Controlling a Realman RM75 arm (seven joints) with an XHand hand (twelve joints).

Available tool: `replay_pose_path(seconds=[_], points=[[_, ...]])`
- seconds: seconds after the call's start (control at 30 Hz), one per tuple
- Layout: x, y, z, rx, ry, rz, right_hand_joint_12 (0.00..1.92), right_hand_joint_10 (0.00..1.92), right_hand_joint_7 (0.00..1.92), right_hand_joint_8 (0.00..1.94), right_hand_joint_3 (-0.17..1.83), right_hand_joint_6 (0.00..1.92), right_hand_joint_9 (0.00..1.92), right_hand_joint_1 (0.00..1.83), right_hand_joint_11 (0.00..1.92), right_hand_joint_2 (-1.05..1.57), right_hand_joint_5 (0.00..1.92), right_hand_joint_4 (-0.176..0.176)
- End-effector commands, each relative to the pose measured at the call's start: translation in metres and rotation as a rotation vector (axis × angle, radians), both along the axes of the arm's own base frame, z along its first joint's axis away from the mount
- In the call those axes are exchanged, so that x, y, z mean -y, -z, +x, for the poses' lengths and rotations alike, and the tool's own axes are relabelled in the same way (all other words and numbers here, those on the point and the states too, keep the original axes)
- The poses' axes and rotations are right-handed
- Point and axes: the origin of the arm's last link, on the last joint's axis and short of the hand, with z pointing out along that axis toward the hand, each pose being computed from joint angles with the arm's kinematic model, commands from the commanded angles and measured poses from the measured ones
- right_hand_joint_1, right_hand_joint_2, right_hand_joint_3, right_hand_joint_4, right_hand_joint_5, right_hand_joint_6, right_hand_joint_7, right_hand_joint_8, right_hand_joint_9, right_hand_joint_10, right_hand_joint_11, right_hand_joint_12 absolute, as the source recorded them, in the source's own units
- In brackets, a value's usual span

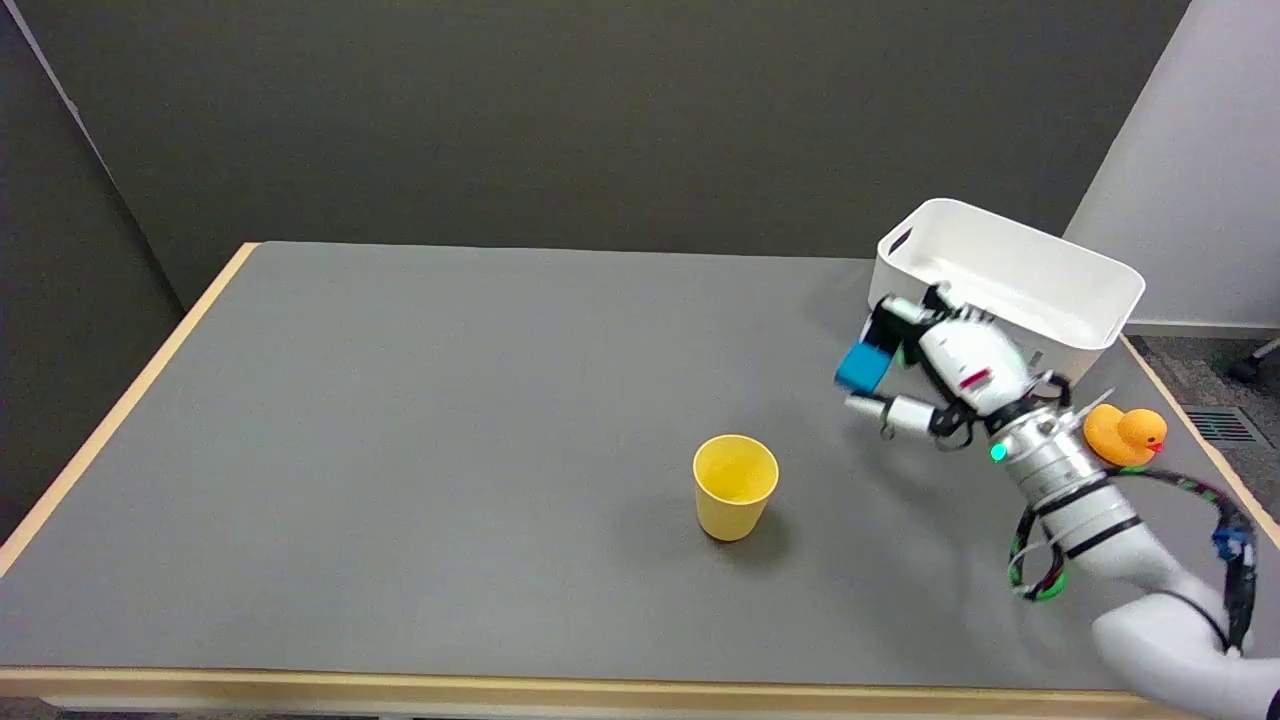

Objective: Place the blue cube in the box.

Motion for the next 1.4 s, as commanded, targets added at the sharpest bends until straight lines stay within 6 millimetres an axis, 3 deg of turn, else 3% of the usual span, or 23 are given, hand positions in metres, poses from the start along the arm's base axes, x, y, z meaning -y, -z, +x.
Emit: replay_pose_path(seconds=[0.03, 0.17, 0.33, 0.57, 0.73, 0.93, 1.1, 1.17, 1.2, 1.37, 1.4], points=[[0.017, -0.059, 0.126, -0.325, -0.326, -0.106, 1.92, 1.84, 0.71, 1.66, 0.34, 1.62, 0.67, 1.10, 0.02, 1.18, 0.51, -0.073], [0.028, -0.082, 0.148, -0.378, -0.343, -0.166, 1.92, 1.85, 0.71, 1.66, 0.35, 1.62, 0.68, 1.10, 0.01, 1.18, 0.51, -0.071], [0.039, -0.114, 0.153, -0.374, -0.301, -0.263, 1.92, 1.85, 0.71, 1.66, 0.36, 1.63, 0.69, 1.11, 0.01, 1.17, 0.50, -0.071], [0.057, -0.162, 0.128, -0.294, -0.166, -0.407, 1.92, 1.87, 0.70, 1.67, 0.33, 1.65, 0.67, 1.11, 0.00, 1.19, 0.49, -0.068], [0.069, -0.184, 0.112, -0.196, -0.108, -0.467, 1.92, 1.88, 0.70, 1.68, 0.32, 1.65, 0.65, 1.10, 0.00, 1.20, 0.48, -0.073], [0.075, -0.195, 0.096, -0.152, -0.052, -0.497, 1.92, 1.89, 0.69, 1.70, 0.32, 1.67, 0.64, 1.10, 0.00, 1.21, 0.47, -0.079], [0.079, -0.193, 0.084, -0.140, -0.013, -0.482, 1.92, 1.91, 0.67, 1.72, 0.31, 1.69, 0.60, 1.09, 0.00, 1.23, 0.45, -0.076], [0.082, -0.189, 0.079, -0.146, 0.003, -0.467, 1.92, 1.92, 0.66, 1.60, 0.28, 1.59, 0.59, 1.28, 0.00, 1.21, 0.45, -0.137], [0.082, -0.187, 0.076, -0.151, 0.011, -0.460, 1.92, 1.92, 0.66, 1.59, 0.28, 1.58, 0.58, 1.29, 0.00, 1.21, 0.46, -0.141], [0.077, -0.179, 0.067, -0.120, 0.004, -0.429, 1.92, 1.92, 0.64, 1.60, 0.26, 1.60, 0.57, 1.28, 0.00, 1.23, 0.44, -0.143], [0.075, -0.176, 0.065, -0.081, -0.005, -0.420, 1.92, 1.87, 0.64, 1.62, 0.21, 1.65, 0.56, 1.23, 0.00, 1.26, 0.42, -0.123]])
